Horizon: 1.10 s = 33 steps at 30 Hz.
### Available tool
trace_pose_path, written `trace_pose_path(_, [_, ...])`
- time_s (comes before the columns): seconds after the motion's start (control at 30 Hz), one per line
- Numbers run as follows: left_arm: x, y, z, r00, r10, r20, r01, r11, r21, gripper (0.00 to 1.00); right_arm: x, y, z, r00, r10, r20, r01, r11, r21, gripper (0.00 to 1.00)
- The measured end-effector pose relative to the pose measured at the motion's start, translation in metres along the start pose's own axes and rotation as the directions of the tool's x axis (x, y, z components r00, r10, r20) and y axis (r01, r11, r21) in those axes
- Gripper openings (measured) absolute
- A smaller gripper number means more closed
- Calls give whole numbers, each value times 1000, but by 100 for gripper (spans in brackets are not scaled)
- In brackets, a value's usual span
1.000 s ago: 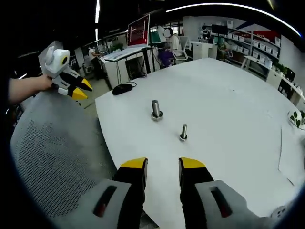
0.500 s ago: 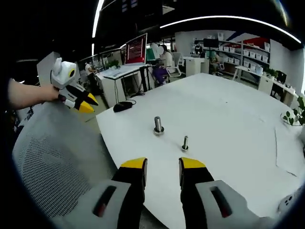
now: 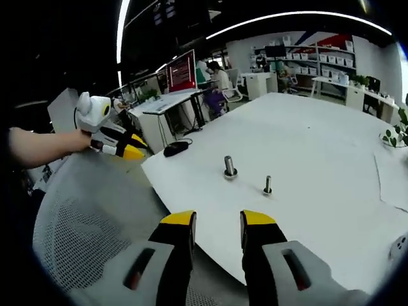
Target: Place the washer onto the threaded stud by aligning its center hole with the stud, sliding it down to the base, and recovering from edge contact or off-axis alignment until the washer reaches the visible bottom stop.
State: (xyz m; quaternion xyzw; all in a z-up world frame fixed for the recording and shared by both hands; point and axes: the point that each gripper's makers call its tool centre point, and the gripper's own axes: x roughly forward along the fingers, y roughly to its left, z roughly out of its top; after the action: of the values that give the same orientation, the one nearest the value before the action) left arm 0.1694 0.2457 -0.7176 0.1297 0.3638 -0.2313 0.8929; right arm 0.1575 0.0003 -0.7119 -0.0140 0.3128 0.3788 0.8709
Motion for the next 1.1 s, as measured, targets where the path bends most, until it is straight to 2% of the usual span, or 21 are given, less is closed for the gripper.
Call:
trace_pose_path(0.07, [0,1,1,1000,3,7,-3,1000,-4,20,-6,1,1,1000,4,-1,-3,999,33,31])
trace_pose_path(0.17, [-2,4,5,1000,11,29,-11,1000,-15,20,-14,2,10,999,-4,48,-1,994,107,33])
trace_pose_path(0.47, [-1,6,3,1000,22,19,-21,1000,-17,20,-13,18,9,999,-30,17,29,995,93,36])
trace_pose_path(0.53, [-2,7,3,999,26,23,-26,999,-20,20,-15,17,13,998,-52,33,48,994,101,37])
trace_pose_path(0.6, [-2,8,4,999,30,25,-29,999,-23,20,-14,15,12,998,-57,17,55,994,89,38])
trace_pose_path(0.77, [-2,9,3,999,37,17,-37,999,-16,19,-13,14,16,997,-65,31,61,992,108,40])
trace_pose_path(0.87, [-4,12,5,998,55,32,-54,998,-19,20,-9,14,7,997,-78,-2,78,996,31,39])
trace_pose_path(0.97, [-3,13,3,998,59,25,-59,998,-18,20,-8,16,6,997,-78,-2,78,997,-1,39])
trace_pose_path(1.03, [-3,14,1,998,63,17,-63,998,-20,20,-9,14,7,997,-83,4,83,997,0,39])
trace_pose_path(1.1, [-3,16,1,997,71,17,-70,997,-27,21,-10,10,6,996,-88,11,87,996,36,39])
